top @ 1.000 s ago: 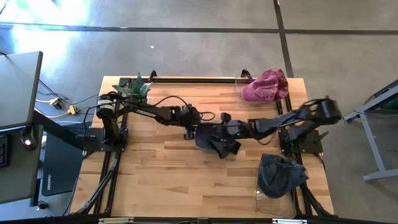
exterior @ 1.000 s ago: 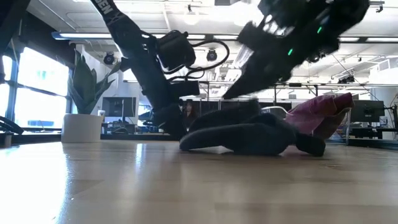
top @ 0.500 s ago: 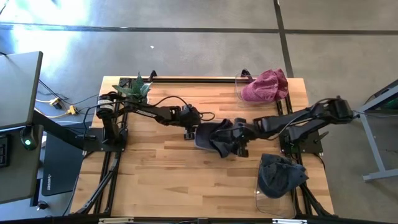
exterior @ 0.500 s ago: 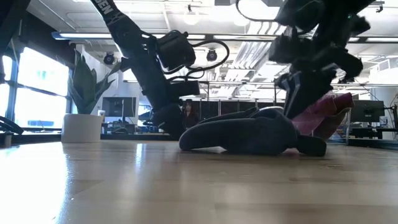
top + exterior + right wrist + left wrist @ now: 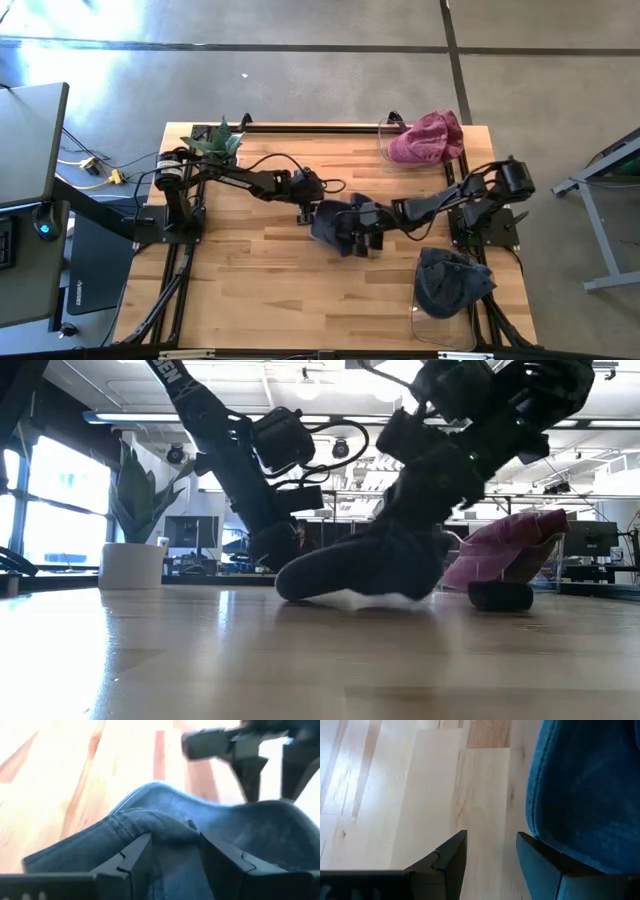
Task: Pick & Place hat
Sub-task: Put the blue cap into the bottom transparent bin
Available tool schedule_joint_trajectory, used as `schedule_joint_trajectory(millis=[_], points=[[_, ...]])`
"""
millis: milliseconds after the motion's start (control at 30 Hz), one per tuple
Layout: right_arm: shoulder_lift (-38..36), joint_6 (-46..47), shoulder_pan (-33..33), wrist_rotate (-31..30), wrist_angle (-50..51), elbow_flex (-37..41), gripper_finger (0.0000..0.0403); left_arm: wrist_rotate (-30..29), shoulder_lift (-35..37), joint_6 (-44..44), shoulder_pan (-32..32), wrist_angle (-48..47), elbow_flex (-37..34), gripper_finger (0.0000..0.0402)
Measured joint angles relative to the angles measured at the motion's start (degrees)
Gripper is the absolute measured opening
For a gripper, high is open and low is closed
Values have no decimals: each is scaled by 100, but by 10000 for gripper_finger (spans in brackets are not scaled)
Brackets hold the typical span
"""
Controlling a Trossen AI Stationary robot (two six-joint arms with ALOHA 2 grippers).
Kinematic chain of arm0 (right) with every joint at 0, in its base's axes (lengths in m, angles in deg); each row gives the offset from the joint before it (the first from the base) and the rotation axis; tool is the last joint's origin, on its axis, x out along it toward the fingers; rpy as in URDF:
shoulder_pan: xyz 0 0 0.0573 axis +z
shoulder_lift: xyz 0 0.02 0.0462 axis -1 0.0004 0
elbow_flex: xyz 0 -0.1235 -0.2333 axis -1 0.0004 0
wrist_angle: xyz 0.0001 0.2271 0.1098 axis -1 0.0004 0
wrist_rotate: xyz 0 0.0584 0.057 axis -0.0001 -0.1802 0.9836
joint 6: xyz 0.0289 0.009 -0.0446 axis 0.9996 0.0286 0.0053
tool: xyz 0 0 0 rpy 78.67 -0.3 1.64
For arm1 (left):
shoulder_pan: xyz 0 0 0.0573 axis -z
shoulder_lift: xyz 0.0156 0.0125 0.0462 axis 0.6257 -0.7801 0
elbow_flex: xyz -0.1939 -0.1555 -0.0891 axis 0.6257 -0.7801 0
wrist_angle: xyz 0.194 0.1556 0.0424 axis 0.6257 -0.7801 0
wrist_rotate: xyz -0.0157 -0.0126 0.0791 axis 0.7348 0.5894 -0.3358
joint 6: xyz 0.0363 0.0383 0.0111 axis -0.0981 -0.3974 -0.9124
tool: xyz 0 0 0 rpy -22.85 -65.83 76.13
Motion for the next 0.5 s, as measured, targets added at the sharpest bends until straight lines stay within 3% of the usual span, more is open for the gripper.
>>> schedule_joint_trajectory(millis=[200,367,500], points=[[-610,-64,-5,196,484,-3,173,52,0,13,7,32,0,169],[-1247,-140,-4,570,1605,-4,214,50,0,13,4,8,0,169],[-1709,-1079,41,831,2758,-4,238,48,0,13,4,-7,0,169]])
